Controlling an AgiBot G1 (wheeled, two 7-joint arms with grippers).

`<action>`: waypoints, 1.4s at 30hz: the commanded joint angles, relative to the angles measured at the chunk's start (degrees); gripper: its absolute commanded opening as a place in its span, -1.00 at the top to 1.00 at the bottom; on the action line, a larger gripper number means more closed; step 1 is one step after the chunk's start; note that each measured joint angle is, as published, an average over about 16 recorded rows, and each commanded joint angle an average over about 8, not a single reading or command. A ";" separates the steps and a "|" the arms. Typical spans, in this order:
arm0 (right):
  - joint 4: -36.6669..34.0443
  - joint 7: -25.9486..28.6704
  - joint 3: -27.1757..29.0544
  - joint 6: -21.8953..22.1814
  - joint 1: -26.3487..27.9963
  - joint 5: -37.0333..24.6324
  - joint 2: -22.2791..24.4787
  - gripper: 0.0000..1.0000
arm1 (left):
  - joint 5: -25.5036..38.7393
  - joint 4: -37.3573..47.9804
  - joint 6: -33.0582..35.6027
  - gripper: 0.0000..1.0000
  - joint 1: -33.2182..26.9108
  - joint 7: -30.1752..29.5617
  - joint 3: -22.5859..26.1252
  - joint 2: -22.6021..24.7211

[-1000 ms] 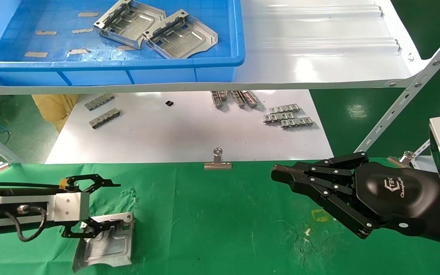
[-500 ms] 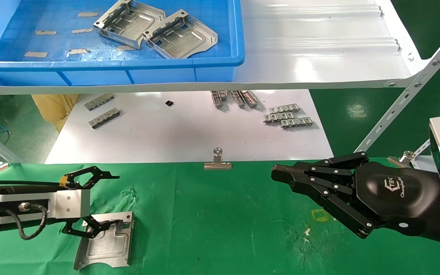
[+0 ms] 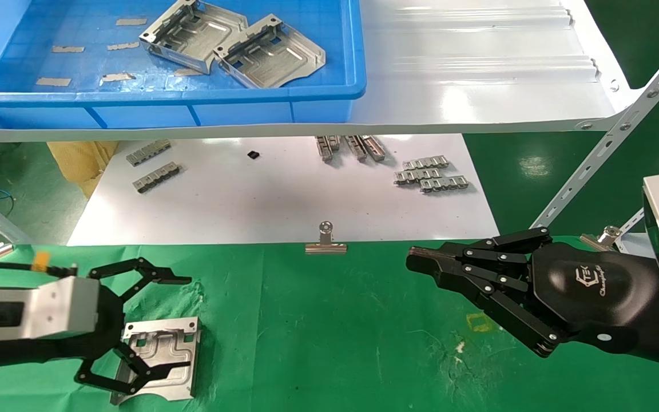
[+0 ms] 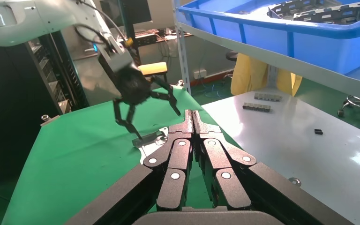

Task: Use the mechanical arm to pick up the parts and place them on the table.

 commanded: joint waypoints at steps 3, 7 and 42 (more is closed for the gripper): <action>0.00 0.00 0.00 0.00 0.00 0.00 0.00 0.21 | -2.27 -0.39 1.55 -1.00 0.37 -2.29 -0.91 -0.16; 0.00 0.00 0.00 0.00 0.00 0.00 0.00 -0.79 | -3.78 -1.11 1.98 -1.00 1.28 -3.78 -2.21 0.01; 0.00 0.00 0.00 0.00 0.00 0.00 0.00 -1.00 | -17.01 -7.47 5.69 -1.00 9.34 -16.89 -13.61 1.49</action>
